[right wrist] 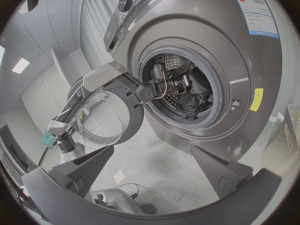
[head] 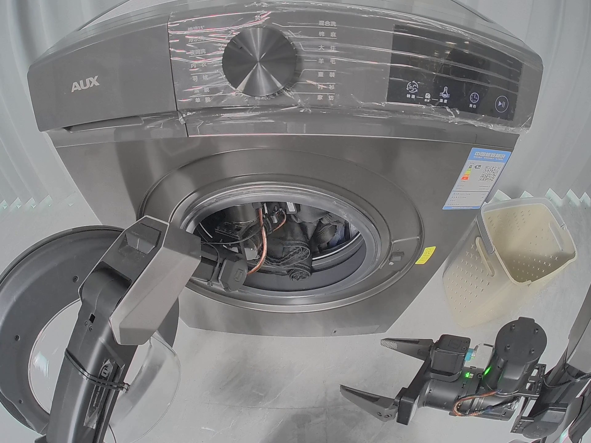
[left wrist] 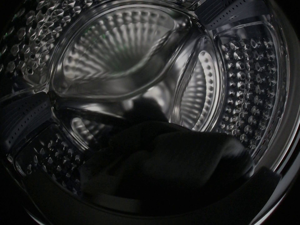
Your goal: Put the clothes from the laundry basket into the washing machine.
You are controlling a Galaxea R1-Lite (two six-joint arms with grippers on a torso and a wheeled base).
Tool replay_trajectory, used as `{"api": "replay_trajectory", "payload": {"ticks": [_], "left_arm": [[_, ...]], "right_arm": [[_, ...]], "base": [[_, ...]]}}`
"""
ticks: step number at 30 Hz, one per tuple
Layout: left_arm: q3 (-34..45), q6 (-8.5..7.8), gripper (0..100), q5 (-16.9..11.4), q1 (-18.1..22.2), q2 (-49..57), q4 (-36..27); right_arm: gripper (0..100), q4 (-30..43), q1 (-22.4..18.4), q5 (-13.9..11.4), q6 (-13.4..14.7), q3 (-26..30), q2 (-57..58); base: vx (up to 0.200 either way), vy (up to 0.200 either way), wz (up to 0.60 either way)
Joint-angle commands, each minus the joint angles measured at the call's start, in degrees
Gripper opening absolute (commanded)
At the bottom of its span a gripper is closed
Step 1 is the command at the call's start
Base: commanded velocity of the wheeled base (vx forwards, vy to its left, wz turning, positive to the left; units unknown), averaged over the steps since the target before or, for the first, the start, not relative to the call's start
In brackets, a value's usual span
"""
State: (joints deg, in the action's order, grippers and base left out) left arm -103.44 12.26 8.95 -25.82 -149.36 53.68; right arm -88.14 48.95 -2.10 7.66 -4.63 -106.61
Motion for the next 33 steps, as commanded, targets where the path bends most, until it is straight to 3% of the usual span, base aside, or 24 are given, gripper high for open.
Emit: {"api": "replay_trajectory", "payload": {"ticks": [1,6,8,16,25,30,31,33], "left_arm": [[1.66,0.22,100,0.37,-0.02,-1.11,0.11],[8.34,1.1,100,-0.33,-0.11,2.49,-0.77],[15.63,1.01,100,-2.53,-0.55,6.27,-2.17],[26.88,-0.57,100,-8.51,-2.04,11.2,-2.52],[26.53,-2.07,100,-8.86,-3.98,6.1,-1.82],[24.86,-3.91,100,-8.42,-3.54,2.14,-1.2],[24.86,-4.0,0,-8.51,-3.54,2.05,-1.03],[24.16,-3.65,0,-8.68,-3.54,2.05,-0.85]], "right_arm": [[100,-0.02,-0.25,-0.01,-0.01,0.06,-0.09],[100,-0.02,-0.25,-0.01,-0.01,0.15,-0.09],[100,-0.02,-0.17,-0.1,0.08,0.06,-0.09],[100,-0.02,0.19,-0.01,0.08,0.06,-0.09],[100,-0.02,0.27,-0.01,0.08,0.06,-0.18],[100,-0.02,0.36,-0.01,0.08,-0.03,-0.09],[100,-0.02,0.36,-0.01,0.08,-0.03,-0.09],[100,-0.02,0.36,-0.01,0.08,-0.11,-0.09]], "base": [[0.0,0.0,0.0],[0.0,0.0,0.0],[0.0,0.0,0.0],[0.0,0.0,0.0],[0.0,0.0,0.0],[0.0,0.0,0.0],[0.0,0.0,0.0],[0.0,0.0,0.0]]}}
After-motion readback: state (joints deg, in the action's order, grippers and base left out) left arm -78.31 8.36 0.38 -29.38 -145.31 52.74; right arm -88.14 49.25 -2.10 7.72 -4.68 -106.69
